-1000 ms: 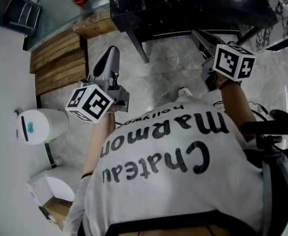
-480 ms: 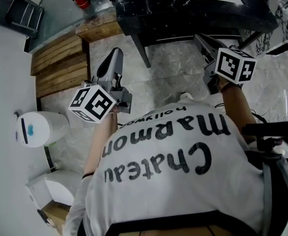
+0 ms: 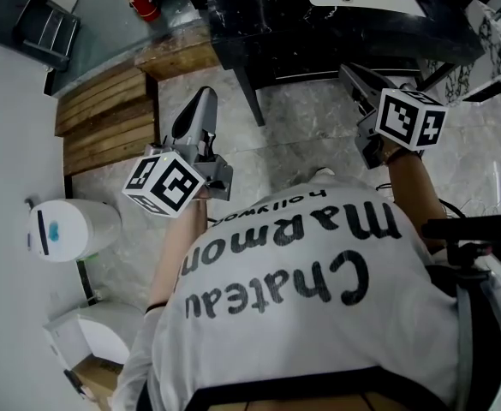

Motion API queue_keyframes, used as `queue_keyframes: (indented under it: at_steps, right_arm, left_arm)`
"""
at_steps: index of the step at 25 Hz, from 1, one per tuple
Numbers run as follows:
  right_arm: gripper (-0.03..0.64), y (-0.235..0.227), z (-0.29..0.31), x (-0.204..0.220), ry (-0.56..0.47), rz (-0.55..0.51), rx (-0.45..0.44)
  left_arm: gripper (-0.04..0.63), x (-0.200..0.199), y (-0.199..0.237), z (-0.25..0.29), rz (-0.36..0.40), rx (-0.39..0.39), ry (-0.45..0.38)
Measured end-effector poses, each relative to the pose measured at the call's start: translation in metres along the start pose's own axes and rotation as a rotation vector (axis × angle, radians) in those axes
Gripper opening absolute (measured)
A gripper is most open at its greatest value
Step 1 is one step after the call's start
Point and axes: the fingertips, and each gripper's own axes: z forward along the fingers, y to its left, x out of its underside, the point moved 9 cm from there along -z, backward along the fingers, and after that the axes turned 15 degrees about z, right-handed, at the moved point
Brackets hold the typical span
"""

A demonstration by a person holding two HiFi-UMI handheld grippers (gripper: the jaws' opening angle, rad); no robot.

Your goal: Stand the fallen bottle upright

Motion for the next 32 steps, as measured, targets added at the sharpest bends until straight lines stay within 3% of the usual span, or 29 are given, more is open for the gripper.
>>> queue_keyframes:
  at_steps: [14,28,32]
  right_arm:
    - [0.025,-0.018,0.057,-0.01,0.078,0.019,0.02]
    - [0.025,-0.036,0.195,-0.1,0.08,-0.002,-0.066]
    - [0.025,-0.034,0.215,-0.112,0.089,-0.03,-0.09]
  left_arm:
    - [0.015,0.011,0.039,0.035,-0.048,-0.033,0.041]
    - [0.015,-0.023,0.113,0.138,0.009,-0.064,0.043]
    - [0.015,-0.026,0.128,0.149,-0.007,-0.088,0.038]
